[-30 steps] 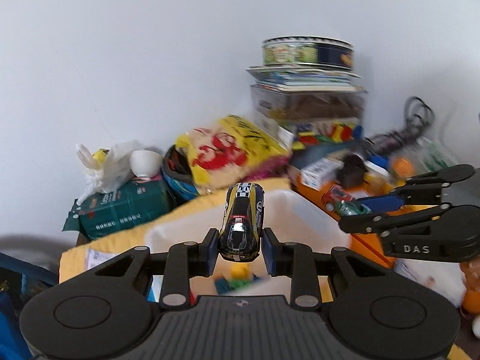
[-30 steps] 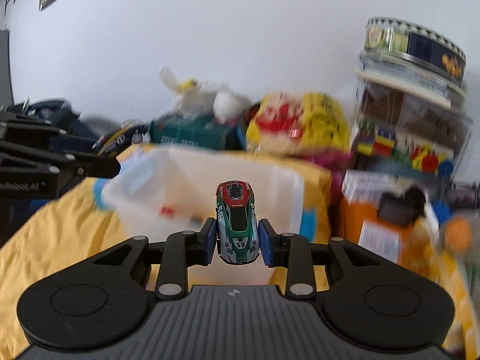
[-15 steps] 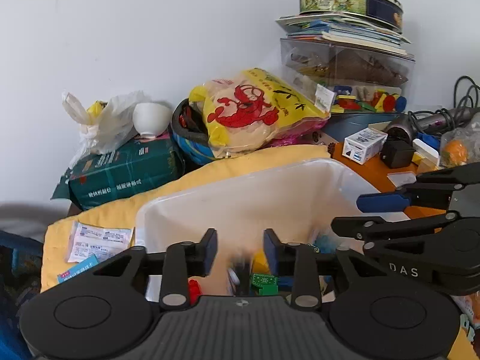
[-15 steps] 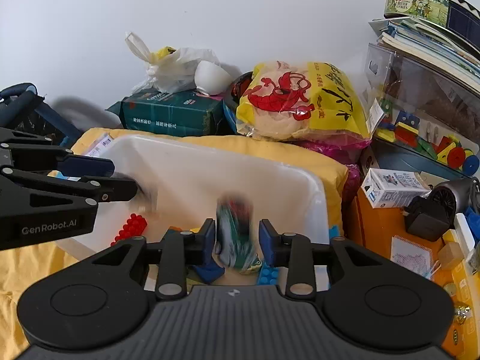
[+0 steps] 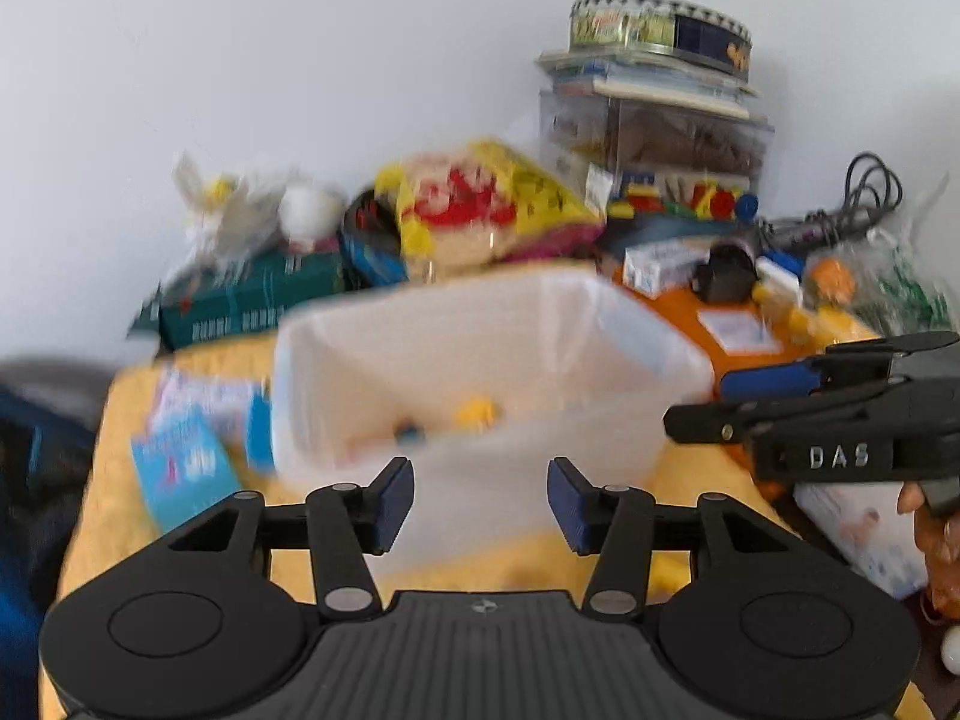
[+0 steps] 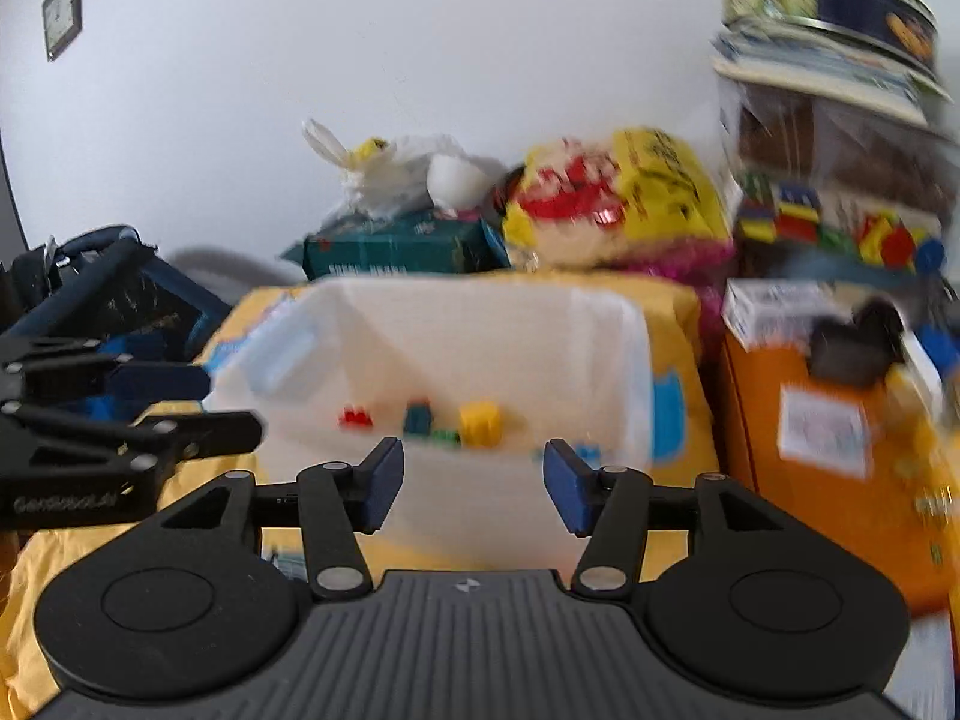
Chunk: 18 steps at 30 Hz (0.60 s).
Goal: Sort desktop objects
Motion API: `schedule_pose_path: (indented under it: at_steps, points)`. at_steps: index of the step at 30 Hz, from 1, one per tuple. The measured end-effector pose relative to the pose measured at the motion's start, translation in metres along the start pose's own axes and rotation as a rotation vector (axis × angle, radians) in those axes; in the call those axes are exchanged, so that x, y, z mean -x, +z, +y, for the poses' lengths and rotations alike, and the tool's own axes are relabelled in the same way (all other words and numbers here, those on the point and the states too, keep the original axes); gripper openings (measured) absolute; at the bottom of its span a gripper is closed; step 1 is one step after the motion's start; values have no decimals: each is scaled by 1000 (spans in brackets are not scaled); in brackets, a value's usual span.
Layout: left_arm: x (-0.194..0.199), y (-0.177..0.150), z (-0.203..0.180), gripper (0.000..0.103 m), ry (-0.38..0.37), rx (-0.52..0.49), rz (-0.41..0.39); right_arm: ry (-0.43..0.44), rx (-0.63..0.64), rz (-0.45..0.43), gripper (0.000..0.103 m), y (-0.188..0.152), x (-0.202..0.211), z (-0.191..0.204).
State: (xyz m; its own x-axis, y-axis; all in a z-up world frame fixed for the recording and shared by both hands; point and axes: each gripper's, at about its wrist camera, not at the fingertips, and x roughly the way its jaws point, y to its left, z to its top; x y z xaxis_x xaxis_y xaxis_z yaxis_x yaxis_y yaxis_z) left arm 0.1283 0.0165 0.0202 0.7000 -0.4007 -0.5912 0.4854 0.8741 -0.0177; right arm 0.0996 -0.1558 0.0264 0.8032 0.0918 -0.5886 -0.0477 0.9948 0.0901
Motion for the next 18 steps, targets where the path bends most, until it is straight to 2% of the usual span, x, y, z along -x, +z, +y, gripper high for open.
schedule_pose_path:
  at_steps: [3,7,11,15,18]
  points:
    - [0,-31,-12,54,-1,55,67,7,-4,50,56,-24,3,-4]
    - [2,-62,-35,54,17,65,141,30,29,89,56,-51,7,-1]
    - [5,-78,-50,54,62,62,174,70,107,108,56,-73,12,10]
    - [13,-89,-56,54,81,138,186,105,180,116,56,-89,19,18]
    - [18,-99,-61,54,109,126,203,116,213,115,56,-98,22,21]
